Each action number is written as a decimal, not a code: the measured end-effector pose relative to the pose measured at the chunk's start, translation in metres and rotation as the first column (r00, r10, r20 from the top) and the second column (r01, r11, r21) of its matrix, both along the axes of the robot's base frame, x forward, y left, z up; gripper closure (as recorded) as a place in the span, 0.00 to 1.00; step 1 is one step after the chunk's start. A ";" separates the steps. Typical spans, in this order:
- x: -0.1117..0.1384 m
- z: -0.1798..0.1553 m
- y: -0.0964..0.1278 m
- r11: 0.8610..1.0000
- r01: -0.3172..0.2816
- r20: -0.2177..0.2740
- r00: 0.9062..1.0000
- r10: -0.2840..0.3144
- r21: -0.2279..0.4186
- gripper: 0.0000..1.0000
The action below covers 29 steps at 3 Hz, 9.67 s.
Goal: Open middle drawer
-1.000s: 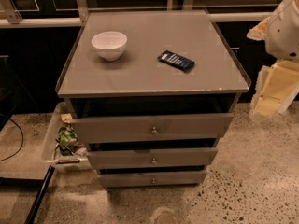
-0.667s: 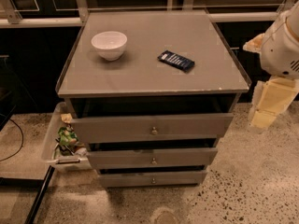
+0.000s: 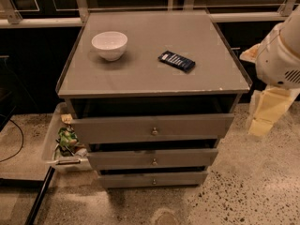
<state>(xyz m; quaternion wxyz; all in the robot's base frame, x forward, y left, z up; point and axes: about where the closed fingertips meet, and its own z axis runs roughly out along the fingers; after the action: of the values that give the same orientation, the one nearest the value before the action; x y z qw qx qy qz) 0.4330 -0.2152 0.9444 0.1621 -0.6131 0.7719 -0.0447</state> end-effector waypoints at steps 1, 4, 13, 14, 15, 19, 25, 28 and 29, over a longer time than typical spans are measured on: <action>-0.006 -0.053 0.001 0.999 -0.028 -0.063 0.998 0.030 0.031 0.00; -0.033 -0.197 -0.012 0.961 -0.198 0.009 0.980 0.200 0.191 0.00; 0.085 -0.478 0.000 0.867 -0.301 0.113 0.954 0.279 0.397 0.00; 0.088 -0.485 0.006 0.864 -0.297 0.099 0.954 0.281 0.407 0.00; 0.104 -0.507 0.020 0.849 -0.308 0.085 0.950 0.301 0.429 0.00; 0.157 -0.536 0.032 0.847 -0.368 0.150 0.930 0.336 0.384 0.00; 0.155 -0.540 0.036 0.816 -0.414 0.154 0.910 0.386 0.403 0.87; 0.155 -0.537 0.036 0.816 -0.415 0.154 0.910 0.386 0.403 0.58; 0.151 -0.537 0.039 0.805 -0.423 0.153 0.905 0.396 0.416 0.35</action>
Offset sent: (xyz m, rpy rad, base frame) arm -0.0249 -0.0005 -0.1777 0.1327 0.0888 0.1727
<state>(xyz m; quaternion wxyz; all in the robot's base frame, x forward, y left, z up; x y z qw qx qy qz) 0.5839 -0.1764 0.4075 0.3245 -0.7107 0.6061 0.1489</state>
